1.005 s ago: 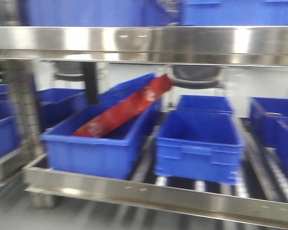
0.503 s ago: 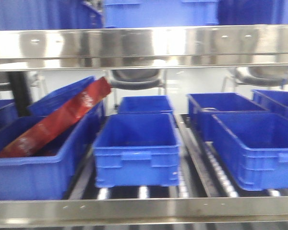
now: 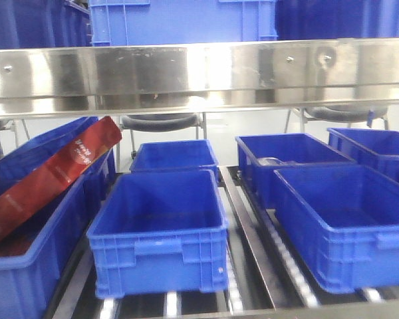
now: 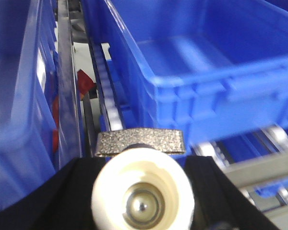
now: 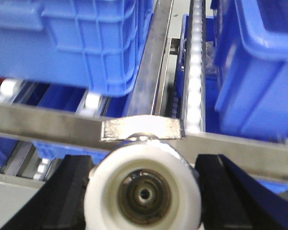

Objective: Place valve from conveyor to right shelf box
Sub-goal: 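Extend both grippers with valves over a blue bin on the shelf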

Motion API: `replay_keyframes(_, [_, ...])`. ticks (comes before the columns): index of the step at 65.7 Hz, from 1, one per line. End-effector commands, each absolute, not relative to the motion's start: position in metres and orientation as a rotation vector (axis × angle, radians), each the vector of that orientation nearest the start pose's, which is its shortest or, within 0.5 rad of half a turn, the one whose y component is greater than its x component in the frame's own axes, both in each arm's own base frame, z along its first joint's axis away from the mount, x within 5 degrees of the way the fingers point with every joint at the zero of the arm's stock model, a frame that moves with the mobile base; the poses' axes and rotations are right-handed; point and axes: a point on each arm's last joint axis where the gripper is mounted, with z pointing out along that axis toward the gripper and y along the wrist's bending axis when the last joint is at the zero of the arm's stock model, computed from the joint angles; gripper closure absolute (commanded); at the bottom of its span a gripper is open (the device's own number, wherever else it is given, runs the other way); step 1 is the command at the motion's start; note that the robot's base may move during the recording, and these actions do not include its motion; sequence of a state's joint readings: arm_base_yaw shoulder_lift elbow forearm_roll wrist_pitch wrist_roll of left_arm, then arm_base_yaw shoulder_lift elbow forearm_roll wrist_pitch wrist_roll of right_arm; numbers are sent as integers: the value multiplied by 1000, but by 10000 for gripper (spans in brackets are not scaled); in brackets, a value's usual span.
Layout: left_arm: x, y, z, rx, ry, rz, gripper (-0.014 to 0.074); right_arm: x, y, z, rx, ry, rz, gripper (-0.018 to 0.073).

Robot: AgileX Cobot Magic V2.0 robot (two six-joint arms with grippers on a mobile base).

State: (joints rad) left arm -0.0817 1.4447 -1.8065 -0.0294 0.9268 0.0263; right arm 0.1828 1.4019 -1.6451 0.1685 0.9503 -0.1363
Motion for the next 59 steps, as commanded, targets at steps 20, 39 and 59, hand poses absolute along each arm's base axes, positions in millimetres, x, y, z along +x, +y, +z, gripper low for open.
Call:
replay_keyframes(20, [296,-28,506,103,1970,-85,707,284,64,474,-298,2063,229,722])
replay_keyframes(39, [296,-28,506,103,1970,-85,707,284,64,474,-298,2063,229,722])
replay_keyframes(59, [296,-28,506,103,1970,-85,707,284,64,474,-298,2063,229,722])
